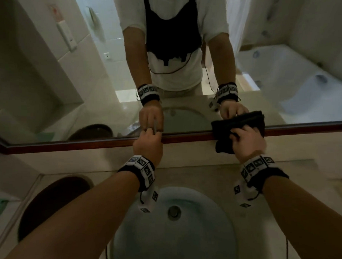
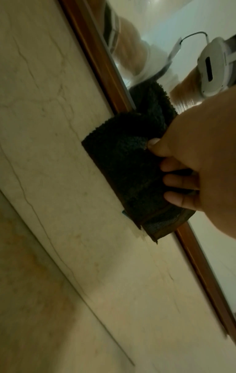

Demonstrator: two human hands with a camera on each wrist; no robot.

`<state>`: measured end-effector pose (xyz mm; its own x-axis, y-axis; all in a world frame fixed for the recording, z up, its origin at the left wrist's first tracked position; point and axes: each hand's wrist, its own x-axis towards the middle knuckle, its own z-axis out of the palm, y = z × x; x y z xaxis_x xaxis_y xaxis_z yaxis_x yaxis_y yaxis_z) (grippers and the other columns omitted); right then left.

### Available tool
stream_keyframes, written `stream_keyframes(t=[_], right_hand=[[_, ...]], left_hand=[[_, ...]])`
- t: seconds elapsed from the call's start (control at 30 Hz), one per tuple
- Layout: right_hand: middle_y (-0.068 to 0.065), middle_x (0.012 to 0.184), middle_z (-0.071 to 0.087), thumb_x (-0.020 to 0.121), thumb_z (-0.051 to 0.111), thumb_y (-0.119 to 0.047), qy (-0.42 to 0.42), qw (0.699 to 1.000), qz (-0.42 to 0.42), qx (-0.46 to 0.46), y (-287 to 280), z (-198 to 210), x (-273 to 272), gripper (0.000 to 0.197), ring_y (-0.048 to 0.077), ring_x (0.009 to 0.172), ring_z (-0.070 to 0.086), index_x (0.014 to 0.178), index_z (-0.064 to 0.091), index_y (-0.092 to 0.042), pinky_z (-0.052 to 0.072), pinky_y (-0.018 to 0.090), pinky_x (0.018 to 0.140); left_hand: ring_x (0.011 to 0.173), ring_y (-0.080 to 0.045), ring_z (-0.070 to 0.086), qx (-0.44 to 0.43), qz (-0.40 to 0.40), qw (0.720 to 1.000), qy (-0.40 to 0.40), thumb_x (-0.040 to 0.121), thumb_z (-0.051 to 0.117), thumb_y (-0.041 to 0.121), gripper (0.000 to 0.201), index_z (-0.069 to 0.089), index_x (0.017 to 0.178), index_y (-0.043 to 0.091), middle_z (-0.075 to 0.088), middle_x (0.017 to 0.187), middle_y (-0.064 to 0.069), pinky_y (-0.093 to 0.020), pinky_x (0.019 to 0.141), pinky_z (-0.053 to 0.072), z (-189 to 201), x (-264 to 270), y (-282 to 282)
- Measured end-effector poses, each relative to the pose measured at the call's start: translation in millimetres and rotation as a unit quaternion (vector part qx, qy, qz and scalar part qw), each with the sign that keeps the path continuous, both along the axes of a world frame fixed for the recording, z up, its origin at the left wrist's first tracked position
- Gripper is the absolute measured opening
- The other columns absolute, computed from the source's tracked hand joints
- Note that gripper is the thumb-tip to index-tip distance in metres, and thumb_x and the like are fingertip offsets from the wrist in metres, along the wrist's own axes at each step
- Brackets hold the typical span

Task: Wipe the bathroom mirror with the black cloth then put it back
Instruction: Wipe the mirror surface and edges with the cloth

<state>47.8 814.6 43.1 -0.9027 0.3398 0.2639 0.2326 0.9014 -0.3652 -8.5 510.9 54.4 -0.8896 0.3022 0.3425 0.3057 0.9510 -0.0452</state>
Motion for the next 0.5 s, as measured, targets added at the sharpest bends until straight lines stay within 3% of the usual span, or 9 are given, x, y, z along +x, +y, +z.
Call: stream_keyframes(t=[0.17, 0.3, 0.4, 0.5], right_hand=[[0.006, 0.119, 0.063, 0.094, 0.058, -0.026, -0.032, 0.999, -0.003, 0.004, 17, 2, 0, 0.028, 0.034, 0.112, 0.049, 0.119, 0.070, -0.022, 0.046, 0.039, 0.087], [0.011, 0.120, 0.063, 0.094, 0.060, -0.020, 0.020, 0.999, 0.008, -0.041, 13, -6, -1, 0.026, 0.037, 0.108, 0.048, 0.117, 0.072, -0.015, 0.042, 0.038, 0.088], [0.011, 0.118, 0.064, 0.094, 0.060, -0.019, 0.043, 0.998, 0.005, -0.044, 10, -13, -5, 0.025, 0.037, 0.107, 0.049, 0.115, 0.072, -0.013, 0.043, 0.040, 0.090], [0.010, 0.114, 0.064, 0.092, 0.062, -0.016, 0.077, 0.996, 0.004, -0.034, -8, -18, -9, 0.022, 0.037, 0.104, 0.051, 0.111, 0.072, -0.011, 0.044, 0.040, 0.088]], left_hand=[[0.058, -0.032, 0.053, 0.008, 0.022, 1.000, 0.008, 0.062, 0.085, 0.018, 0.026, 0.064, 0.077, 0.013, 0.054, 0.071, -0.011, -0.025, 0.045, 0.026, -5, 1, 0], [0.057, -0.032, 0.053, 0.011, 0.025, 1.000, 0.003, 0.061, 0.086, 0.016, 0.028, 0.060, 0.071, 0.013, 0.053, 0.069, -0.010, -0.025, 0.045, 0.026, -7, 0, 0], [0.058, -0.032, 0.055, -0.004, 0.007, 1.000, -0.011, 0.061, 0.089, 0.018, 0.030, 0.061, 0.071, 0.013, 0.054, 0.069, -0.010, -0.025, 0.043, 0.031, -8, -3, -5], [0.057, -0.031, 0.054, -0.007, -0.012, 1.000, -0.013, 0.060, 0.091, 0.019, 0.031, 0.063, 0.071, 0.014, 0.054, 0.069, -0.010, -0.024, 0.043, 0.029, -9, -6, -9]])
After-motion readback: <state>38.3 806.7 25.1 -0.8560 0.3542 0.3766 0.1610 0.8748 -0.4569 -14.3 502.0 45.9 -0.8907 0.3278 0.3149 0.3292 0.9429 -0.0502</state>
